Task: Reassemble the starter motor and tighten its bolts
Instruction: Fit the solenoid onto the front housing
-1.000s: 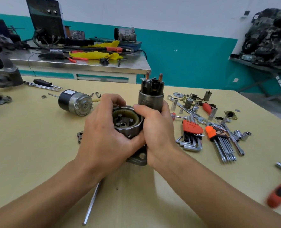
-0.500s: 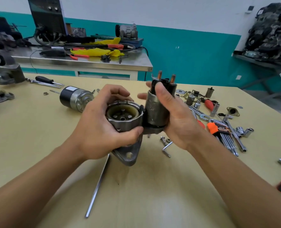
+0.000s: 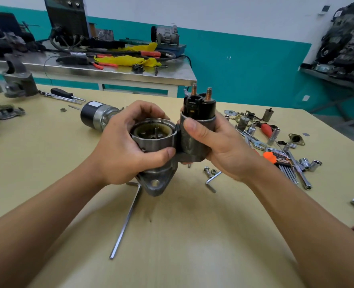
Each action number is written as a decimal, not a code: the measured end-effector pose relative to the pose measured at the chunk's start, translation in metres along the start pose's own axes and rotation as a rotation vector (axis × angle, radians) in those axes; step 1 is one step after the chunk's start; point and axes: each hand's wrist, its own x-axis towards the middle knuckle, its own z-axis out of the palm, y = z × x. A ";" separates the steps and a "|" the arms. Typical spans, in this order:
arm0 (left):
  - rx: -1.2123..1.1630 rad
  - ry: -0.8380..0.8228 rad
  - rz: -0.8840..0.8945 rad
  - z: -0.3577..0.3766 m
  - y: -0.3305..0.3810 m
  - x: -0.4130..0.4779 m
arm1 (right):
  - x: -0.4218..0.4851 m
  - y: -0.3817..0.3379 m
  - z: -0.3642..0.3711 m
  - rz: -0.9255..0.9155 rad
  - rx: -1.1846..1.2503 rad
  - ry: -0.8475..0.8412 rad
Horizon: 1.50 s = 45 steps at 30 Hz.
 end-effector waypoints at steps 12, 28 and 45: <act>0.307 -0.295 -0.242 -0.019 0.024 0.026 | 0.008 -0.014 0.002 0.057 -0.042 -0.030; 0.327 -0.271 -0.118 -0.010 0.034 0.035 | 0.002 -0.016 -0.033 0.175 -0.281 0.163; 0.166 -0.083 -0.153 -0.029 0.012 0.022 | -0.007 0.004 -0.019 0.387 -1.213 0.001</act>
